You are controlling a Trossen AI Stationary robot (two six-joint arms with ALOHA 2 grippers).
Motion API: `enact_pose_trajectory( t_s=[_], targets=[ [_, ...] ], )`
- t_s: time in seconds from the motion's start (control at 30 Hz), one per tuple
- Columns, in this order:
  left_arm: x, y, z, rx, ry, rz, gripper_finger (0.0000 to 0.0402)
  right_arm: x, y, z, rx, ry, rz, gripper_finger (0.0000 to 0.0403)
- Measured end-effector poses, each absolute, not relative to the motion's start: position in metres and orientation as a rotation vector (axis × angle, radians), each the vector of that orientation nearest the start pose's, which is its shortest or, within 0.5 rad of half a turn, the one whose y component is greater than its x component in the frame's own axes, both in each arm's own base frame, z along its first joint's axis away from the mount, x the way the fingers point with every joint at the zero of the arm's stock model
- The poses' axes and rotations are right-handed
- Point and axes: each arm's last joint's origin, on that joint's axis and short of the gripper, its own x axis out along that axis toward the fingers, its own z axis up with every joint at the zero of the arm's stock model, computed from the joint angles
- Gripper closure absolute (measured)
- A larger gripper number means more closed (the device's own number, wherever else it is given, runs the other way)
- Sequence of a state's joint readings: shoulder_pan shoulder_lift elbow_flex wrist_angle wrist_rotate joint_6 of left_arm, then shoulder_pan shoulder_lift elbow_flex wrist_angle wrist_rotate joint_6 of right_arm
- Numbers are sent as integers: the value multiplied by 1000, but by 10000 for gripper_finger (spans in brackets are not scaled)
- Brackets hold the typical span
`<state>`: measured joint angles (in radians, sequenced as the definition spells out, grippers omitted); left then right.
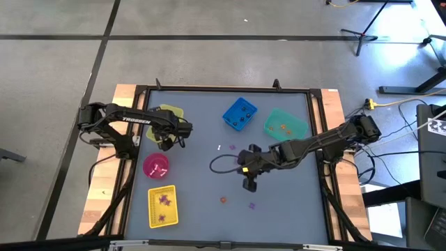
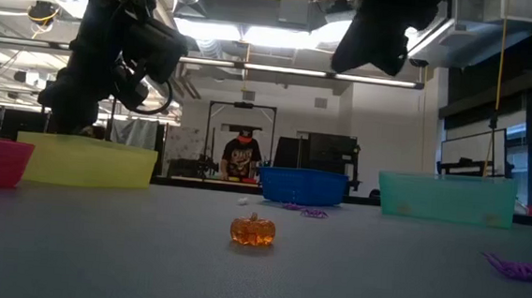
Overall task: Sort Halloween decoration
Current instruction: Put the purple spider toy into the yellow basket
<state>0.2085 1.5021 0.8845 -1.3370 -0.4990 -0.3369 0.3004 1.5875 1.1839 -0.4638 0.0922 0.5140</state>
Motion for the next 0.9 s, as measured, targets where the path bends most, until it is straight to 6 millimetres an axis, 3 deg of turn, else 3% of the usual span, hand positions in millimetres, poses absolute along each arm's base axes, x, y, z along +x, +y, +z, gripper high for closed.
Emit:
enact_pose_trajectory(
  t_s=[0.4, 0.7, 0.9],
  targets=[
    [194, 55, 188, 38, 1826, 830, 223, 316, 110, 252, 604, 1004, 104, 245],
    [194, 55, 188, 60, 1846, 801, 223, 294, 161, 252, 479, 948, 55, 233],
    [194, 55, 188, 61, 1846, 801, 223, 283, 195, 235, 360, 943, 32, 233]
  ],
)
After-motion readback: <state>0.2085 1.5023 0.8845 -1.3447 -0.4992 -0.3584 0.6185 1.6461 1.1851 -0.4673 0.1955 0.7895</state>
